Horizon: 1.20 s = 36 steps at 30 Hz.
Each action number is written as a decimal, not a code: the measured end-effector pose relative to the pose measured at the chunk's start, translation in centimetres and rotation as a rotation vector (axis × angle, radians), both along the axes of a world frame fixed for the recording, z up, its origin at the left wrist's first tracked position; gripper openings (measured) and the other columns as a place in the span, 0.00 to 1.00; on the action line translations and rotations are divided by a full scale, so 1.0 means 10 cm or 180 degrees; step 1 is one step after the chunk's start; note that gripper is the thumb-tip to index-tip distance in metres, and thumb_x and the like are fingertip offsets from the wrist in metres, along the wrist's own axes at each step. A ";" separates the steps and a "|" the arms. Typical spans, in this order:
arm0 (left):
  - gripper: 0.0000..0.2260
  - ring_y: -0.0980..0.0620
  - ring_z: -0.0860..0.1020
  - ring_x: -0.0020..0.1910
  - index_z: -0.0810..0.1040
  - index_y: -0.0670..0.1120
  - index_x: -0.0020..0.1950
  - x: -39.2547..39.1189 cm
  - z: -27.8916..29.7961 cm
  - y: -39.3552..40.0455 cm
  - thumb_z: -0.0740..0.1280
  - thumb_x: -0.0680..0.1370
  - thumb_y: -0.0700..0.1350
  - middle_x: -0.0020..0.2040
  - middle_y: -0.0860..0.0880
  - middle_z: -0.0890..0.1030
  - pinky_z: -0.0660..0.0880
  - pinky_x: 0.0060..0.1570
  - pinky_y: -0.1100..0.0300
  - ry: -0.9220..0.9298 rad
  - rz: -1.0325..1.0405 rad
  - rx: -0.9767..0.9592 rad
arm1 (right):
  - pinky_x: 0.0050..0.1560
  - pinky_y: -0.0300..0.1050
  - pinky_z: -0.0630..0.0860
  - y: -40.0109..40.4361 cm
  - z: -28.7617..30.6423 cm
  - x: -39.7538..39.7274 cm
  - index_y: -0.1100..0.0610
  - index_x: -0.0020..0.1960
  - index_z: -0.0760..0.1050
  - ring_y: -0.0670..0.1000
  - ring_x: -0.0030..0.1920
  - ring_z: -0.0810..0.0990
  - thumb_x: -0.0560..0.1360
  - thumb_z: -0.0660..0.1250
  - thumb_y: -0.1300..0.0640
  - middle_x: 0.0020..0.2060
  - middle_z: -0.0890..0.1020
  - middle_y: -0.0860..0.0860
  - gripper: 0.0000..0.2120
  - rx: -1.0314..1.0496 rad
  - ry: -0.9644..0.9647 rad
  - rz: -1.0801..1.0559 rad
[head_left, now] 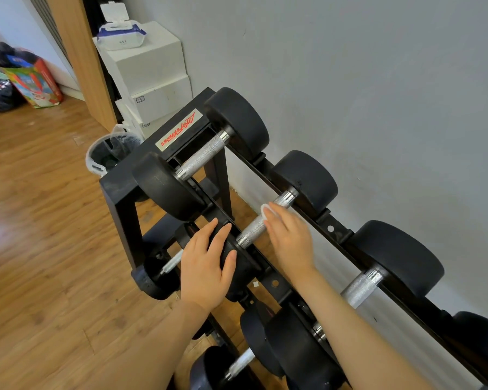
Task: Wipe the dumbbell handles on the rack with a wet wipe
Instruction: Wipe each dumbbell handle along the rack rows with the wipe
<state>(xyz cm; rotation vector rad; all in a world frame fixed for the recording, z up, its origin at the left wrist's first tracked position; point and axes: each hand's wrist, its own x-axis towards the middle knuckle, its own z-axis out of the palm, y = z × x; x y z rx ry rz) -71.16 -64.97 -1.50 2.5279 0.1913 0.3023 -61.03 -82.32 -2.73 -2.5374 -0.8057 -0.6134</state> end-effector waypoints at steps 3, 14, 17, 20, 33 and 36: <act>0.23 0.47 0.66 0.71 0.71 0.49 0.73 0.00 0.02 -0.01 0.55 0.80 0.56 0.73 0.46 0.70 0.60 0.67 0.51 -0.0015 0.0002 0.0007 | 0.48 0.48 0.81 0.00 -0.08 -0.08 0.63 0.65 0.75 0.56 0.55 0.81 0.69 0.76 0.63 0.59 0.80 0.59 0.26 -0.0201 -0.0020 0.0477; 0.23 0.47 0.67 0.71 0.71 0.49 0.73 0.01 0.00 0.00 0.55 0.81 0.56 0.73 0.47 0.70 0.60 0.68 0.52 0.0032 -0.0003 0.0041 | 0.44 0.47 0.79 -0.04 -0.03 -0.06 0.63 0.63 0.77 0.54 0.48 0.82 0.70 0.75 0.61 0.58 0.81 0.57 0.23 -0.0097 -0.0201 0.0347; 0.23 0.48 0.65 0.71 0.70 0.50 0.73 0.00 0.00 0.00 0.55 0.81 0.56 0.73 0.47 0.70 0.59 0.68 0.53 0.0019 0.0000 0.0044 | 0.43 0.46 0.79 -0.04 -0.01 -0.01 0.62 0.64 0.76 0.53 0.48 0.79 0.73 0.69 0.59 0.60 0.80 0.57 0.21 0.0051 -0.0114 -0.0026; 0.23 0.47 0.66 0.71 0.70 0.49 0.73 0.00 0.00 0.00 0.55 0.81 0.56 0.73 0.47 0.69 0.59 0.68 0.52 0.0022 -0.0004 0.0025 | 0.43 0.48 0.81 -0.02 -0.08 -0.07 0.62 0.66 0.75 0.53 0.50 0.79 0.71 0.73 0.62 0.62 0.79 0.57 0.24 -0.0097 -0.0053 0.0263; 0.23 0.45 0.67 0.71 0.70 0.49 0.73 -0.01 -0.01 0.02 0.55 0.81 0.55 0.73 0.47 0.69 0.63 0.68 0.49 0.0011 -0.0037 -0.0011 | 0.57 0.46 0.77 -0.02 0.01 -0.12 0.41 0.58 0.75 0.43 0.57 0.74 0.81 0.59 0.44 0.57 0.77 0.43 0.09 0.0318 0.0371 -0.0349; 0.23 0.45 0.67 0.71 0.70 0.49 0.73 0.00 -0.01 0.01 0.55 0.81 0.56 0.73 0.47 0.69 0.63 0.68 0.49 0.0012 -0.0032 -0.0003 | 0.48 0.41 0.76 -0.02 -0.07 -0.08 0.56 0.63 0.78 0.50 0.55 0.73 0.80 0.60 0.52 0.56 0.79 0.54 0.16 0.0372 0.0081 -0.0415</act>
